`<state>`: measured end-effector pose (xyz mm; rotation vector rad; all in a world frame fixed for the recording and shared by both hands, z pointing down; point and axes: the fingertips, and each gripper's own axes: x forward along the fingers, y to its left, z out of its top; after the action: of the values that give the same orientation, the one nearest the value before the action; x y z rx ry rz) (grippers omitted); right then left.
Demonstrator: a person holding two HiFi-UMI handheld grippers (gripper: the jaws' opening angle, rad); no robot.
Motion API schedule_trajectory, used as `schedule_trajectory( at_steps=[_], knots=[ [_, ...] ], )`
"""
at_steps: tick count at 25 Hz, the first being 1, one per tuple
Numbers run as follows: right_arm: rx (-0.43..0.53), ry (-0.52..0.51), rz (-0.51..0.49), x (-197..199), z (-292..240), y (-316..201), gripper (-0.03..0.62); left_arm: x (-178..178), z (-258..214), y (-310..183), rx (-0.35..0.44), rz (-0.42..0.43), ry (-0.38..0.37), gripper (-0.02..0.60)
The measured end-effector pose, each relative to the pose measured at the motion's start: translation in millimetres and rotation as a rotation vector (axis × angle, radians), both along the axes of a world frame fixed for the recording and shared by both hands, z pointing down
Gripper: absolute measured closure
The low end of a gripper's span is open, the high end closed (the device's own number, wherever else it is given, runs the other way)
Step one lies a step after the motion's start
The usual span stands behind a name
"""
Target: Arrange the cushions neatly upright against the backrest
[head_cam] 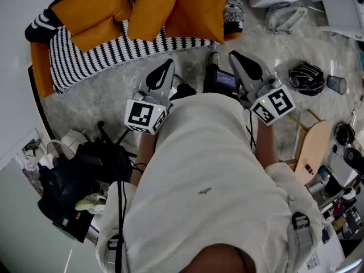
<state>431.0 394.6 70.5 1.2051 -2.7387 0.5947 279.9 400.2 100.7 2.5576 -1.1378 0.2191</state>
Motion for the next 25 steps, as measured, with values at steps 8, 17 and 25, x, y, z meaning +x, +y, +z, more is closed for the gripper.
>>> schedule_trajectory(
  at_steps=[8,17,25],
  knots=[
    [0.004,0.021,0.013,-19,0,13,0.569,-11,-1,14,0.006,0.035,0.006,0.581],
    [-0.013,0.067,0.062,-33,5,33,0.567,-23,5,33,-0.008,0.074,0.021,0.581],
    [-0.022,0.074,0.069,-44,9,41,0.559,-37,6,46,-0.009,0.061,0.035,0.581]
  ],
)
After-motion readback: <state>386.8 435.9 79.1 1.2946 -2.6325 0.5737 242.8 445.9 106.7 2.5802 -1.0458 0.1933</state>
